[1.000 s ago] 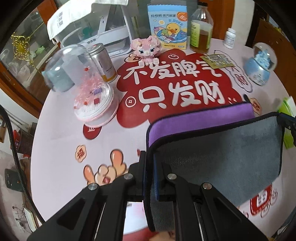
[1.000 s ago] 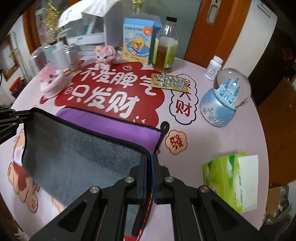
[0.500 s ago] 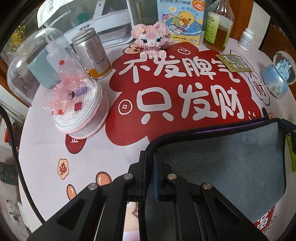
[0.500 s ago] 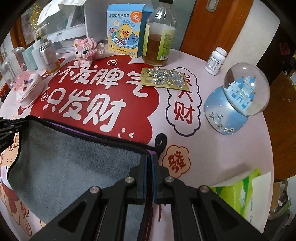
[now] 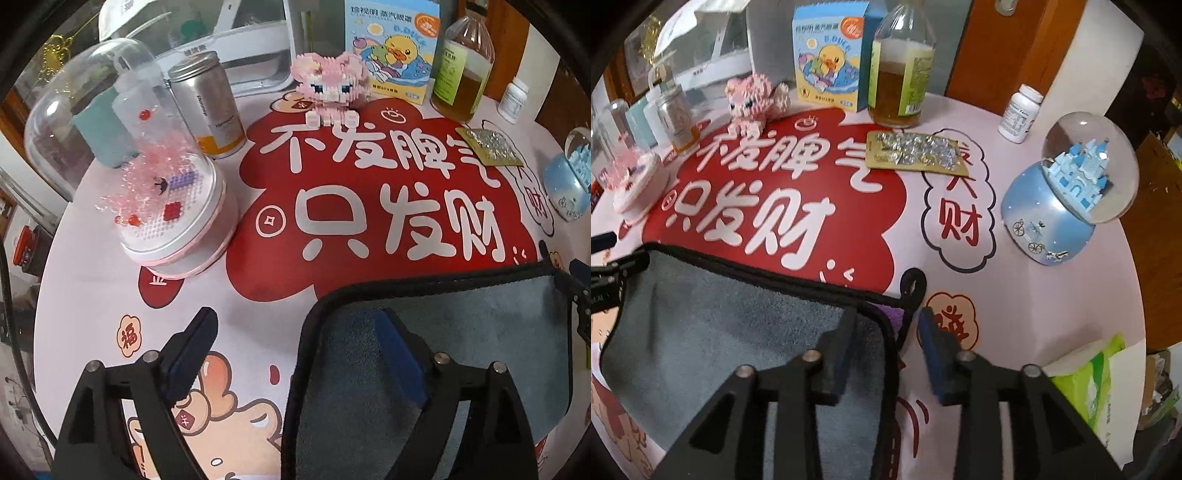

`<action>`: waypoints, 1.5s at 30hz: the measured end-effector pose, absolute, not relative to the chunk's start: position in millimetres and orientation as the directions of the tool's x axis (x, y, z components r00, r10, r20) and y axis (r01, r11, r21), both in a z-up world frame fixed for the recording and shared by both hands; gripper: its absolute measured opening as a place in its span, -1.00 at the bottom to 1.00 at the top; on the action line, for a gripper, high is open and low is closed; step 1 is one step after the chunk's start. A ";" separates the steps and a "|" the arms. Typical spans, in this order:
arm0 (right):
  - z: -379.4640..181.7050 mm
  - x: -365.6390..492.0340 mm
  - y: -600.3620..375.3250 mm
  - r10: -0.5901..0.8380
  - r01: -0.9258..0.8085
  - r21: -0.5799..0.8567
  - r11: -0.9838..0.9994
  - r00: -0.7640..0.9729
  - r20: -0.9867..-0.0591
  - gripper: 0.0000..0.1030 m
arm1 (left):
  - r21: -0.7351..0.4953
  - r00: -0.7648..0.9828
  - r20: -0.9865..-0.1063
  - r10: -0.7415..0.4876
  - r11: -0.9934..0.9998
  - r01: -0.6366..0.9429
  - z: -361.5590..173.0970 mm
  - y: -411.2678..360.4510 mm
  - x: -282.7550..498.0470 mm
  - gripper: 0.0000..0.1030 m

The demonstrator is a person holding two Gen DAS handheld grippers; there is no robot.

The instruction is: Fold towel

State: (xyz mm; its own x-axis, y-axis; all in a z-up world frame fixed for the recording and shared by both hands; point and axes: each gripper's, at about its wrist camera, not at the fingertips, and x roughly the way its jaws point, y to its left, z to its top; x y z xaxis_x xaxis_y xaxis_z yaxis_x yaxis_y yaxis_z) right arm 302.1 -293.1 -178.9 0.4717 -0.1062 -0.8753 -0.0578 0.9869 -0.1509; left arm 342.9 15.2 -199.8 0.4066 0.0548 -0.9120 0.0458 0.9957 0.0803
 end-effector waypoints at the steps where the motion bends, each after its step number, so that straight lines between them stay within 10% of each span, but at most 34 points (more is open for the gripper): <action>1: -176.9 301.2 -293.6 -0.102 -0.051 -0.143 0.988 0.476 -0.873 -0.22 | 0.083 0.408 -0.911 0.059 0.996 0.042 -198.2 15.3 342.0 0.70; 45: -55.0 78.8 -249.8 0.029 -0.040 0.006 0.999 0.608 -0.794 0.10 | -0.064 0.601 -0.798 -0.042 0.998 -0.015 -39.4 6.2 83.7 0.99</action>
State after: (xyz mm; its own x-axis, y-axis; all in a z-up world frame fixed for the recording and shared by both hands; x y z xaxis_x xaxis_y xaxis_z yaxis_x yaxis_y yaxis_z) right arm 78.8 -249.8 -55.0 0.6077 0.0293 -0.7936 -0.0403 0.9992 0.0061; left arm 83.7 6.2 -39.4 0.6014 -0.0423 -0.7979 -0.0146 0.9978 -0.0639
